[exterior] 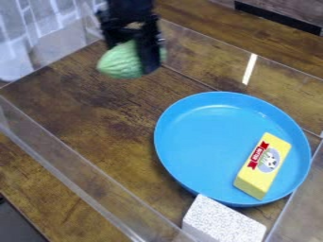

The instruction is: Put the green object in the blue tray

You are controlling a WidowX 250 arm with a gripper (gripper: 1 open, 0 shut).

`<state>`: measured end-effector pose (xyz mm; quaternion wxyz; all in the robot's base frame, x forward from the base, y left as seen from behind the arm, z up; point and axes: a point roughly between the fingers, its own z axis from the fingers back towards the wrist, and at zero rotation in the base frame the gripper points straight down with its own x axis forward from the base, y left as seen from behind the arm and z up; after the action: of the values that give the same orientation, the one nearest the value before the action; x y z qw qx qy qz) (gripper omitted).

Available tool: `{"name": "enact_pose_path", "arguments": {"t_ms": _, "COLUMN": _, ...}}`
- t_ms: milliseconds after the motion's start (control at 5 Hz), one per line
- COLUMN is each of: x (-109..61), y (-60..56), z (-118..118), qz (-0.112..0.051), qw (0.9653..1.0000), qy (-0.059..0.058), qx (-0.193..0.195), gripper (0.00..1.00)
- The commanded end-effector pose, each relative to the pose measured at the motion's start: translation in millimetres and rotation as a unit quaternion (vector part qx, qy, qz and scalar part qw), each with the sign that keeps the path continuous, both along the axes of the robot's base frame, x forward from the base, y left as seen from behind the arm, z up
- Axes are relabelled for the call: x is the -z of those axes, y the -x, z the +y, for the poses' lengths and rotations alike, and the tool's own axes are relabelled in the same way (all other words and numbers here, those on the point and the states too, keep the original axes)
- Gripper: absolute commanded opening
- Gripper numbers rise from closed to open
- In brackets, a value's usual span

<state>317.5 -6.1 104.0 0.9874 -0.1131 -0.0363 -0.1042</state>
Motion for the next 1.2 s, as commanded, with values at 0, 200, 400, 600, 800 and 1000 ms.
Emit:
{"name": "enact_pose_path", "arguments": {"t_ms": 0, "x": -33.9, "y": -12.2, "z": -37, "qz": -0.055, "qw": 0.9985, "qy": -0.006, "qx": -0.001, "gripper": 0.00}}
{"name": "enact_pose_path", "arguments": {"t_ms": 200, "x": -32.9, "y": -13.9, "z": -71, "qz": -0.058, "qw": 0.9983, "qy": -0.004, "qx": -0.002, "gripper": 0.00}}
{"name": "enact_pose_path", "arguments": {"t_ms": 400, "x": -33.3, "y": -8.6, "z": -106, "qz": -0.062, "qw": 0.9979, "qy": -0.001, "qx": 0.019, "gripper": 0.00}}
{"name": "enact_pose_path", "arguments": {"t_ms": 600, "x": -15.2, "y": 0.8, "z": -123, "qz": -0.065, "qw": 0.9975, "qy": 0.000, "qx": 0.027, "gripper": 0.00}}
{"name": "enact_pose_path", "arguments": {"t_ms": 800, "x": 2.9, "y": 7.7, "z": -108, "qz": -0.065, "qw": 0.9972, "qy": -0.009, "qx": 0.036, "gripper": 0.00}}
{"name": "enact_pose_path", "arguments": {"t_ms": 1000, "x": -10.6, "y": 10.3, "z": -96, "qz": -0.066, "qw": 0.9970, "qy": -0.025, "qx": 0.031, "gripper": 0.00}}
